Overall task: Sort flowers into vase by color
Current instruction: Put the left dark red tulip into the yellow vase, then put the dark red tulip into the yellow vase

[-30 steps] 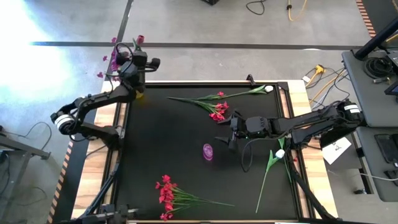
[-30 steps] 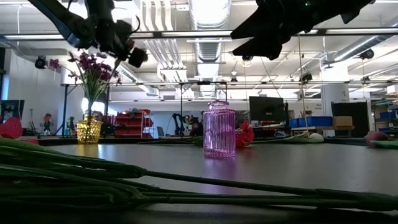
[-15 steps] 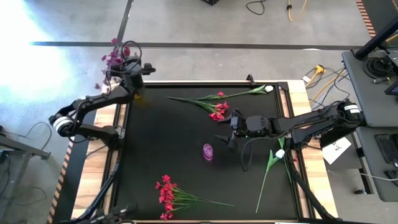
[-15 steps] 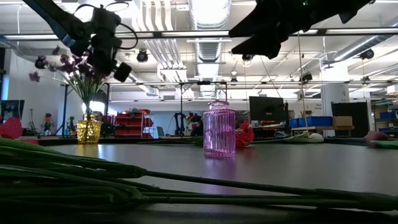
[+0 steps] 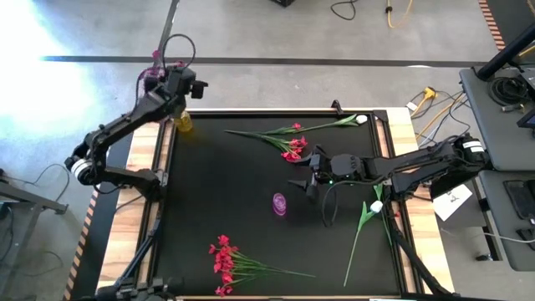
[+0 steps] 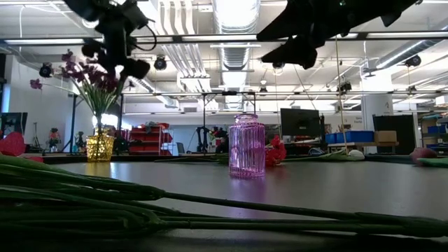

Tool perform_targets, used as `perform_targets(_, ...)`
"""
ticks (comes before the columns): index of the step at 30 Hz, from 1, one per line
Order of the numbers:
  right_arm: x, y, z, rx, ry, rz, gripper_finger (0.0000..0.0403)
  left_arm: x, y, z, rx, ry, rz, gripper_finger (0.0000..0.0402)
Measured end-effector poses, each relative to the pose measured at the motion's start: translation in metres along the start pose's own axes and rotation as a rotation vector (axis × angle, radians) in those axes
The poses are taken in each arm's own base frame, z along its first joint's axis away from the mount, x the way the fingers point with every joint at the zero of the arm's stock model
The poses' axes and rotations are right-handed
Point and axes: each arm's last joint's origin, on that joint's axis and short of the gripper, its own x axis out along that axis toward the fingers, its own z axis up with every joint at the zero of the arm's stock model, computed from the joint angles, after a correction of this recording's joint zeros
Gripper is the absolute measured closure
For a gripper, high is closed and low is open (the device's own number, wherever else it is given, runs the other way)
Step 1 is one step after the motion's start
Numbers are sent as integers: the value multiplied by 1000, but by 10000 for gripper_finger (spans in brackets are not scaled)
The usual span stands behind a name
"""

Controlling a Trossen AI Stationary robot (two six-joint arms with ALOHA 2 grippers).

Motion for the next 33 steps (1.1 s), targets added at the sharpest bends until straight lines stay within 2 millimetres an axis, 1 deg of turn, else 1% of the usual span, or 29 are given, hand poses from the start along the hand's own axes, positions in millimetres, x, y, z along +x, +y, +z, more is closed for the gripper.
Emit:
perform_targets(2, 1, -7, -2, 25, 25, -49, 76, -8, 8, 10, 24, 57, -32, 248)
perform_targets(4, 2, -17, -5, 55, 69, -107, 76, -17, 16, 20, 30, 107, -88, 234)
perform_targets(8, 4, -47, -13, 196, 168, -225, 76, -32, 28, 34, 56, 169, -197, 210)
perform_targets(11, 2, -68, -18, 255, 237, -321, 76, -46, 35, 38, 86, 170, -246, 198)
perform_targets(14, -4, -85, -18, 280, 354, -412, 76, -60, 41, 36, 93, 145, -286, 192)
perform_targets(19, -22, -102, -5, 326, 599, -557, 76, -86, 42, 19, 84, 86, -386, 190)
perform_targets(21, -30, -107, -2, 355, 710, -614, 76, -96, 38, 7, 83, 52, -445, 190)
perform_targets(23, -38, -114, -3, 382, 839, -671, 77, -105, 32, -7, 84, 17, -511, 190)
perform_targets(26, -47, -124, -13, 435, 1033, -722, 77, -117, 22, -29, 80, -30, -618, 190)
perform_targets(28, -50, -129, -23, 496, 1129, -713, 77, -125, 17, -42, 70, -59, -713, 190)
perform_targets(30, -52, -131, -35, 549, 1210, -709, 77, -134, 11, -55, 62, -89, -826, 190)
perform_targets(33, -52, -134, -51, 571, 1303, -741, 77, -145, 4, -69, 36, -140, -974, 190)
